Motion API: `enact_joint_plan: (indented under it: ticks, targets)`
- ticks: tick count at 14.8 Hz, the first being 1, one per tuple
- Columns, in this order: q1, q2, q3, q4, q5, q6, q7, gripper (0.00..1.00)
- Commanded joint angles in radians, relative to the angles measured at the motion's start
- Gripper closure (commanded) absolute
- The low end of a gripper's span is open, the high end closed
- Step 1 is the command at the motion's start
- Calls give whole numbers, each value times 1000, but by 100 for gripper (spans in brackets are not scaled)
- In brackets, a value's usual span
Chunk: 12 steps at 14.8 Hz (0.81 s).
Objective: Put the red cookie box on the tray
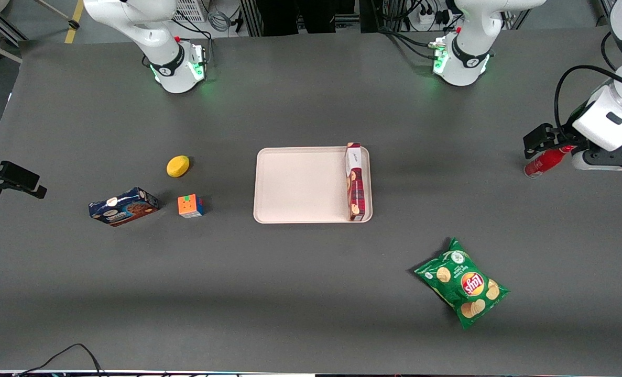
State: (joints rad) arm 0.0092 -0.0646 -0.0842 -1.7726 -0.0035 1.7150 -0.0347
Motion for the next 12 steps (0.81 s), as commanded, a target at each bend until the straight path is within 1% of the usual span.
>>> enact_joint_plan:
  ticks: [1,8,12]
  targets:
    - [-9,2,9,30,-27,0,-1,0]
    - [-9,20,7,59,-30,5,9,0]
    - [-9,29,7,67,-20,-3,10,0]
